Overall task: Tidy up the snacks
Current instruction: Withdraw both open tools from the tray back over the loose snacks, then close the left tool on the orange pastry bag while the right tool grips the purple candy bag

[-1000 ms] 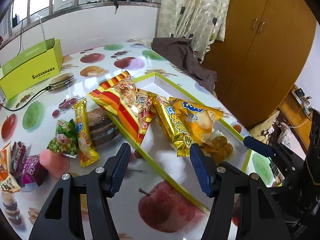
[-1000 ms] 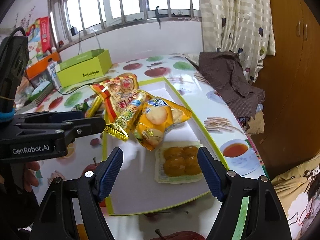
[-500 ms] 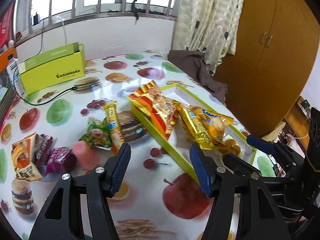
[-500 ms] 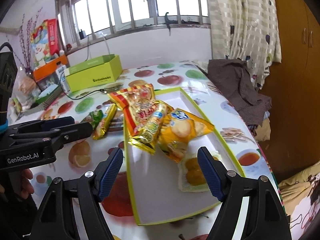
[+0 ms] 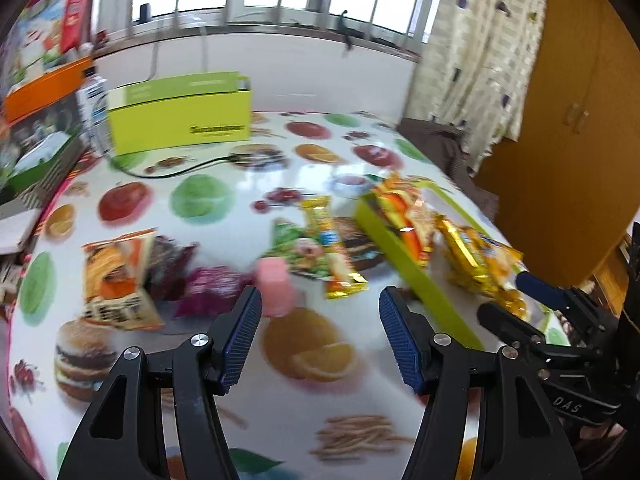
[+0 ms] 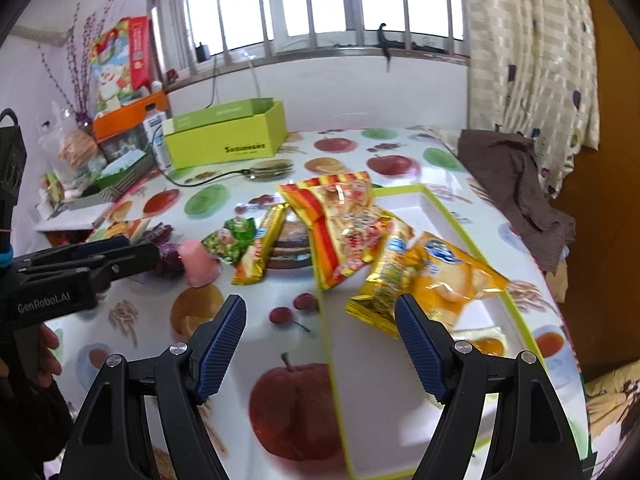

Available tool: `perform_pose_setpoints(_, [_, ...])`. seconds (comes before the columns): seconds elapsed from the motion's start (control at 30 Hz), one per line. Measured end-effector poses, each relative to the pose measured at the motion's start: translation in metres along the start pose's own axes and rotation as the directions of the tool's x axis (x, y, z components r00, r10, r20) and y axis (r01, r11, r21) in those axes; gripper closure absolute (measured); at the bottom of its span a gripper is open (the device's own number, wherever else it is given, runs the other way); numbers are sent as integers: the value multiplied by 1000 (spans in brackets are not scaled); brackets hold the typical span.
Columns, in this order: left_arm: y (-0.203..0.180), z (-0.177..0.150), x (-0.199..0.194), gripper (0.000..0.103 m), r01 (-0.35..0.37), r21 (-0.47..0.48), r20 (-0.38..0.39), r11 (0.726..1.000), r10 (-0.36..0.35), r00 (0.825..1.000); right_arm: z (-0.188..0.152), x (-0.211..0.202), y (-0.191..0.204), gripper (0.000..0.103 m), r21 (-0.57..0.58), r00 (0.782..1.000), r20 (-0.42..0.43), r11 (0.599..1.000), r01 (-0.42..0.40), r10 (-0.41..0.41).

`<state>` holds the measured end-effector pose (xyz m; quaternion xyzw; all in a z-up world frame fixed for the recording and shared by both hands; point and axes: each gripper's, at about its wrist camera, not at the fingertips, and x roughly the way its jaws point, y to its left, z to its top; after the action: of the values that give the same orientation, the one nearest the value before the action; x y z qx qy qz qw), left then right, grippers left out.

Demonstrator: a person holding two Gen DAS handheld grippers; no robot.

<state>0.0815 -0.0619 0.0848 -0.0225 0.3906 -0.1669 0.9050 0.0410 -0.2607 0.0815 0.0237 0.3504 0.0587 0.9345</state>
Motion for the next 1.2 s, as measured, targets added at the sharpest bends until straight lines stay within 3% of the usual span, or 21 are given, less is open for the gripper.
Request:
perform_pose_setpoints(0.27, [51,-4,-5,41,-85,-81,4,993,85,996,11,24,27,26,-54,999,-28,998,-43,41])
perform_pose_setpoints(0.63, [108,-7,-10,41,-143,-149,-2,979,144,990,30,54,72,26,-138,988,-56,979,-147,141])
perform_pose_setpoints(0.93, [147,-3,1,41,-141,-198,-38,970,137,990,40,79,122,26,-249,962,-108,930,-269,250])
perform_pose_setpoints(1.2, [165,4,18,41,-82,-228,-55,970,72,996,58,112,142,26,-286,931,-194,891,-354,308])
